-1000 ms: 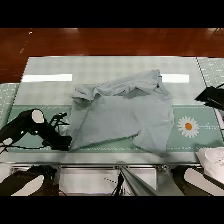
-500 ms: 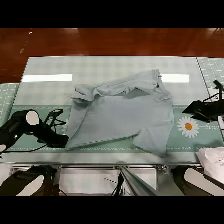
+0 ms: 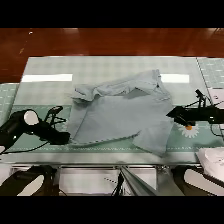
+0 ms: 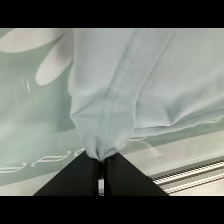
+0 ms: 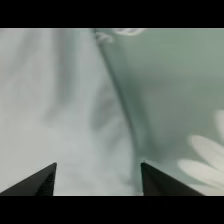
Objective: Fold the shirts.
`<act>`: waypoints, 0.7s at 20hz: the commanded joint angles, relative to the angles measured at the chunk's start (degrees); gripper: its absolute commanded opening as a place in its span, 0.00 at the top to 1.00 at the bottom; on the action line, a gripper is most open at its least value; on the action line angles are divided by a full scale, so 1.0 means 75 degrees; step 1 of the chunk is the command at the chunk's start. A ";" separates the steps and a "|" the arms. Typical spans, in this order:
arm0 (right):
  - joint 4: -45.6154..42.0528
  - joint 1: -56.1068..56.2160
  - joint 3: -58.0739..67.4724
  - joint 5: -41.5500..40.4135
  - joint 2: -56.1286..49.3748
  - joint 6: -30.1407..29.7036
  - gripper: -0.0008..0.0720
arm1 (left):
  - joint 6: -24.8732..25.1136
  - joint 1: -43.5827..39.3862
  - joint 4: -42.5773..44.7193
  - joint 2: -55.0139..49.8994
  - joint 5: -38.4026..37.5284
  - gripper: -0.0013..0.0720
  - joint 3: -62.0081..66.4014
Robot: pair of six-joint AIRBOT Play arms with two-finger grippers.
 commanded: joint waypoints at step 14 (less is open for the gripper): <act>0.1378 0.0755 0.5831 -0.1877 0.4266 -0.0764 0.96 | 0.0026 -0.0003 -0.0198 0.1789 0.2713 0.95 0.8215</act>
